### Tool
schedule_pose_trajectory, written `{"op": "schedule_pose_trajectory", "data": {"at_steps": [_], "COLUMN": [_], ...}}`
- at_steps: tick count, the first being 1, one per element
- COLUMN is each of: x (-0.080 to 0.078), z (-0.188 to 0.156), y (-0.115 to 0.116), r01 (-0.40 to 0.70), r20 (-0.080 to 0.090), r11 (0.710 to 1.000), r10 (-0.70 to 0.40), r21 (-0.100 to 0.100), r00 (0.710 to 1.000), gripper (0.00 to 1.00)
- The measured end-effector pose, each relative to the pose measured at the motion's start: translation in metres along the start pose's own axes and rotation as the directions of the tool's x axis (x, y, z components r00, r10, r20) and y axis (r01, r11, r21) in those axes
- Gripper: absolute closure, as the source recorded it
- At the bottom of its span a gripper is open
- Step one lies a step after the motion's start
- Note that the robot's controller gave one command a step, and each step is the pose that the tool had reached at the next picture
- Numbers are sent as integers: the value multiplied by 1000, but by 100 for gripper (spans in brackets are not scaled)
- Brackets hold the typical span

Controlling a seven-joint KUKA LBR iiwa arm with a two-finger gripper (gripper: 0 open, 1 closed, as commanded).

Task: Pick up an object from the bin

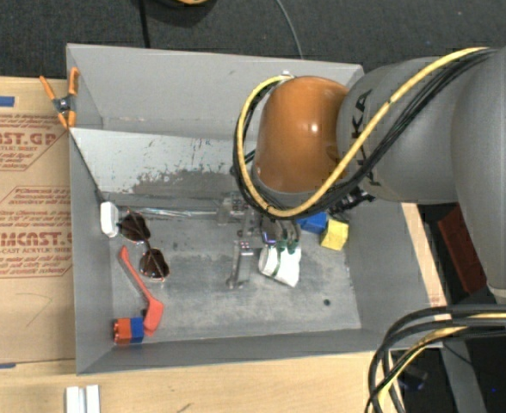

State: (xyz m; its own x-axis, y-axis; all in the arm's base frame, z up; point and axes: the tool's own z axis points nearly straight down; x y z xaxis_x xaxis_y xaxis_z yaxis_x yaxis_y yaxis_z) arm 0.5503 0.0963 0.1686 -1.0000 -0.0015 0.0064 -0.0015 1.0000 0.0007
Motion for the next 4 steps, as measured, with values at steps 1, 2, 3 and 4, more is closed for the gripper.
{"op": "schedule_pose_trajectory", "data": {"at_steps": [1, 2, 3, 4], "x": [-2, 21, 6, 15], "z": [-4, -4, 16, 14], "y": [0, -42, -72, -78], "r01": [-1, -33, -41, -1], "r20": [7, 5, 7, 7], "r11": [1000, 999, 999, 1000], "r10": [1, 33, 41, 1], "r21": [-1, -2, 1, -1], "r00": [1000, 999, 999, 1000], "gripper": [0, 0, 0, 0]}}
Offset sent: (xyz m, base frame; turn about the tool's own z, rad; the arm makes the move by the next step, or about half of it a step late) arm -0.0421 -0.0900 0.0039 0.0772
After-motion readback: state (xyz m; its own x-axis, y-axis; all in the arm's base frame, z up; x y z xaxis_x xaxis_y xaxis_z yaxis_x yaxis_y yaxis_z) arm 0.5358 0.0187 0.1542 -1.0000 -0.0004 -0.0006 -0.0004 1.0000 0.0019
